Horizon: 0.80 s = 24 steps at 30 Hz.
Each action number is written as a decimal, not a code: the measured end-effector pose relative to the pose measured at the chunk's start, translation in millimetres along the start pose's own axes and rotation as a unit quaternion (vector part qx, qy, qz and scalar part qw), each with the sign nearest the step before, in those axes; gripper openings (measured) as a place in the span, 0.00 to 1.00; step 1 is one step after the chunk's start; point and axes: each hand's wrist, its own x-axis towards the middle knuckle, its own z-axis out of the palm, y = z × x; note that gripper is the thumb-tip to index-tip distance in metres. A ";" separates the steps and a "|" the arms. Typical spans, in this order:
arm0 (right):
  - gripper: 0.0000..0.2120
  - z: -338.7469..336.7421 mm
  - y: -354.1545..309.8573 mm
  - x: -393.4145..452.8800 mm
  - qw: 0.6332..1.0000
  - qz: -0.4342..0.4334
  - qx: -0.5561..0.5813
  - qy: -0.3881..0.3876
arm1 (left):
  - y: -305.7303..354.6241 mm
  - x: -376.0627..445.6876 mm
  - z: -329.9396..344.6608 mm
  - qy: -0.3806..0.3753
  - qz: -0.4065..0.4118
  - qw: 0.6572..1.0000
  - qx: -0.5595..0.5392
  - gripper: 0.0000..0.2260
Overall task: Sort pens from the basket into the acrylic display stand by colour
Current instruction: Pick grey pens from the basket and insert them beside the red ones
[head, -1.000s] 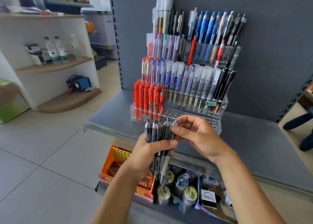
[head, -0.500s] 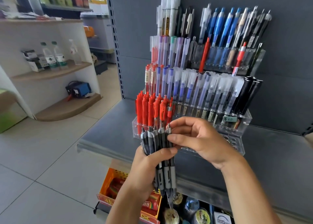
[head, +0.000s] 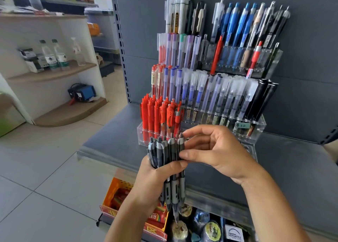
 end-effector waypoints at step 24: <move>0.18 8.6 8.1 28.1 0.885 -0.238 -0.075 0.392 | -11.9 4.6 -20.6 0.039 -0.046 0.998 0.003 0.08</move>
